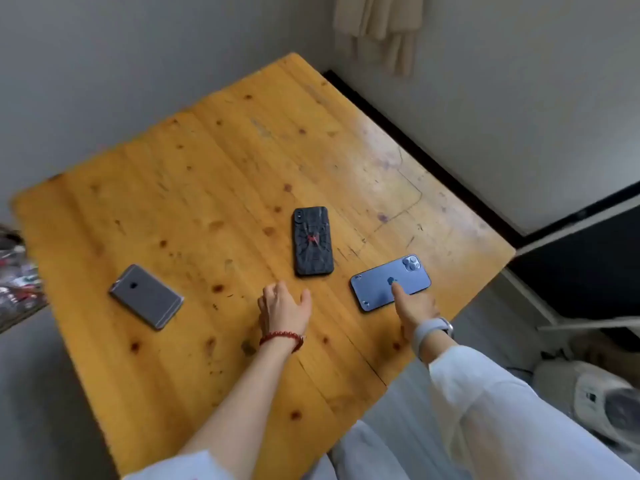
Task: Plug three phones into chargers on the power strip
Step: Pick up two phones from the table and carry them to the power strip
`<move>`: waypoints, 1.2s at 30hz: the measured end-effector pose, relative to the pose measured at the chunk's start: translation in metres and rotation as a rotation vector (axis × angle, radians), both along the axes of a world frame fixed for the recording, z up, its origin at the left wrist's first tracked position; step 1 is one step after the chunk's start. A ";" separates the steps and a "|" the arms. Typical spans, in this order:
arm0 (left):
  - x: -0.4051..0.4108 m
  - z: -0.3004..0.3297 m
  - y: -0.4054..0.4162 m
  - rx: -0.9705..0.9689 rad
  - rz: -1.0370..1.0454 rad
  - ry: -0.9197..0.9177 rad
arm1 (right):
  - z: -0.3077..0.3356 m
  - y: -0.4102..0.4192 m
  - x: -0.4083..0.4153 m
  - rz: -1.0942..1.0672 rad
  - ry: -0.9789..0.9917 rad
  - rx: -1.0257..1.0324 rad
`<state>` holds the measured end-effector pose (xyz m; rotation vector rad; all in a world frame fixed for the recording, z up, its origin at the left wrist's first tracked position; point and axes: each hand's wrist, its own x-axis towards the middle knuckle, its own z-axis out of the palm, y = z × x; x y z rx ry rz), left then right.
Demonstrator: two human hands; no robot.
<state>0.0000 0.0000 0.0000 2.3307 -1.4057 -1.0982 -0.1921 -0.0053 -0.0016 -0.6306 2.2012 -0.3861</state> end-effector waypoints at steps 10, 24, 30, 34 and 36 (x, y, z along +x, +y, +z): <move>-0.028 -0.049 -0.087 -0.093 -0.080 -0.280 | -0.020 -0.062 0.031 -0.065 0.050 0.149; -0.020 -0.032 -0.117 -0.017 -0.276 -0.047 | -0.024 -0.061 0.068 -0.071 0.007 0.002; -0.015 -0.031 -0.112 0.102 -0.213 0.026 | -0.024 -0.057 0.071 -0.153 -0.050 -0.100; -0.012 -0.032 -0.098 -0.013 -0.228 0.161 | -0.021 -0.048 0.064 -0.102 -0.108 -0.234; -0.010 -0.029 -0.087 -0.084 -0.257 0.288 | -0.016 -0.040 0.062 -0.066 -0.128 -0.258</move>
